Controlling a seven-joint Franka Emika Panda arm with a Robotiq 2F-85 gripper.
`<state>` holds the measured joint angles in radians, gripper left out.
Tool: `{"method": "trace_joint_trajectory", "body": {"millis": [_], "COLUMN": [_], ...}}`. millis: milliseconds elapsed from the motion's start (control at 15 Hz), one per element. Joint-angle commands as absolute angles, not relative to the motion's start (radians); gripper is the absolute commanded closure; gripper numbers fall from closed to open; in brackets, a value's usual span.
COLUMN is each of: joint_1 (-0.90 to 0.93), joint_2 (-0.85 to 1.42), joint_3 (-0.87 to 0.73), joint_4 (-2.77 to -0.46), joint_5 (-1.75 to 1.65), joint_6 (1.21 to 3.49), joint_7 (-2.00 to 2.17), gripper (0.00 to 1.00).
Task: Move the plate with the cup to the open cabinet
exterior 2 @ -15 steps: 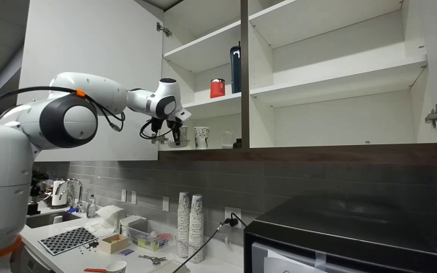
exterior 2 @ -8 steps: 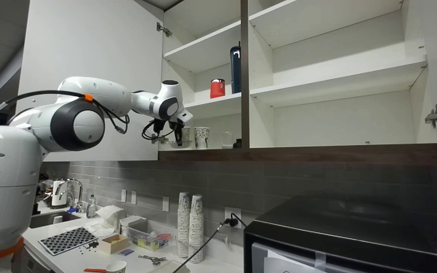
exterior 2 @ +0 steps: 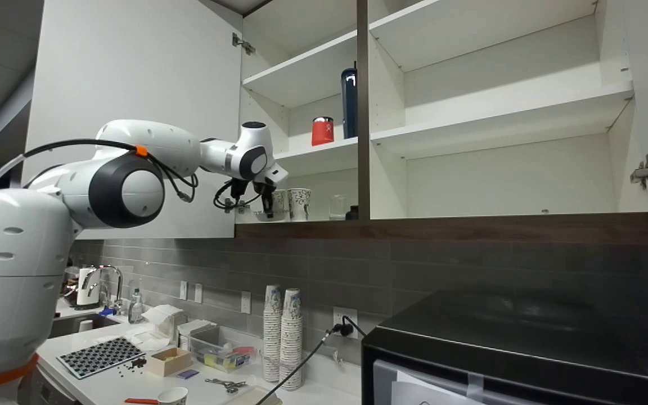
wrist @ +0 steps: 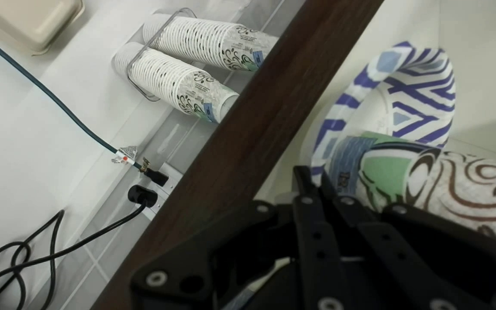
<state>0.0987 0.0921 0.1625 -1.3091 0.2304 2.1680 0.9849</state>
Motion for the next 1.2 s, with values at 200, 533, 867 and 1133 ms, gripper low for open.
{"method": "trace_joint_trajectory", "body": {"millis": [200,533,867,1133], "joint_1": [0.117,0.118,0.115,0.112], "joint_2": [0.137,0.143,0.134,0.114], "joint_3": [0.164,0.162,0.162,0.161], "joint_4": [-1.245,-1.231,-1.233,-1.246], "joint_5": [0.184,0.186,0.194,0.201], "joint_6": [2.161,2.161,2.161,2.16], "joint_7": [1.044,1.051,1.05,1.041], "gripper": [0.72,0.29,0.53,0.55]}}
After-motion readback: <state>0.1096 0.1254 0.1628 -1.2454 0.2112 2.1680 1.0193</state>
